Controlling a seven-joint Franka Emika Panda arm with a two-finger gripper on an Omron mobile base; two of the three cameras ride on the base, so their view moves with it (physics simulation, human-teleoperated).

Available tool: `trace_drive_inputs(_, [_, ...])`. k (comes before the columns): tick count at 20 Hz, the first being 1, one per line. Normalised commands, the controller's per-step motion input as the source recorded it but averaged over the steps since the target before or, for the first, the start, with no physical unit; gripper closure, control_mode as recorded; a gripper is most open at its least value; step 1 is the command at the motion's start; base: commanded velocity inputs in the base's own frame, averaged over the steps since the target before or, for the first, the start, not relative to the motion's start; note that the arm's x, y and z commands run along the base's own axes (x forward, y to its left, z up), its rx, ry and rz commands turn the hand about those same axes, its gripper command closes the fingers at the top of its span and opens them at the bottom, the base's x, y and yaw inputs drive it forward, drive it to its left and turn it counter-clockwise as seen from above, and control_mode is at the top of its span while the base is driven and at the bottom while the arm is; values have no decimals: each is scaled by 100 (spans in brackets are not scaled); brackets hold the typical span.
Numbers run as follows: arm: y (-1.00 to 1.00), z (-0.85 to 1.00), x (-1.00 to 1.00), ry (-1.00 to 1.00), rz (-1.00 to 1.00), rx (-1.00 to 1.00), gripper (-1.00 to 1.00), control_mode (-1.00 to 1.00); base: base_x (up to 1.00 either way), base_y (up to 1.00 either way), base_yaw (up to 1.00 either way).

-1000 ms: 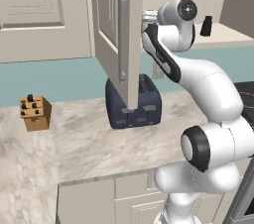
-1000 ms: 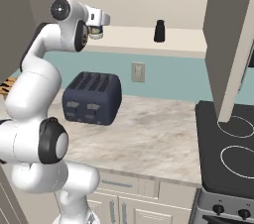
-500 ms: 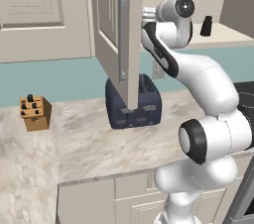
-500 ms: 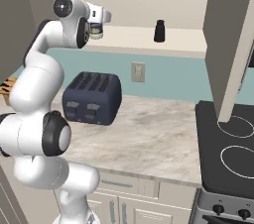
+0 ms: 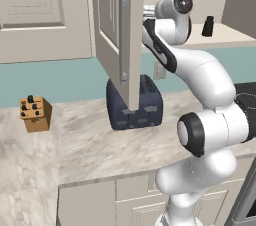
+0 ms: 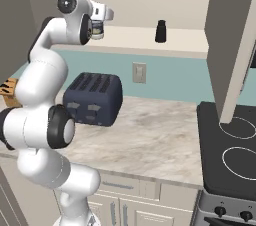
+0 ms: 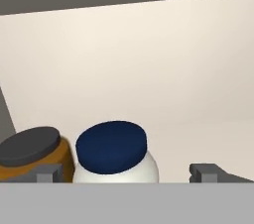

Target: Collect the turmeric, mayonnaise, and shaker from the cabinet and place them next to the stove.

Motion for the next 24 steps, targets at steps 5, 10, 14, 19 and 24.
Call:
trace_drive_inputs(5, [6, 0, 17, 5, 0, 0, -100, -100, 0, 0, 0])
trace_drive_inputs(10, [10, 0, 18, 5, 0, 0, -100, -100, 0, 0, 0])
trace_drive_inputs(14, [12, 0, 17, 3, 0, 0, -100, -100, 0, 0, 0])
trace_drive_inputs(19, [7, -1, 13, 4, 0, 0, 100, -100, 0, 0, 0])
trace_drive_inputs(24, [3, -4, 13, 3, 0, 0, 100, -100, 0, 0, 0])
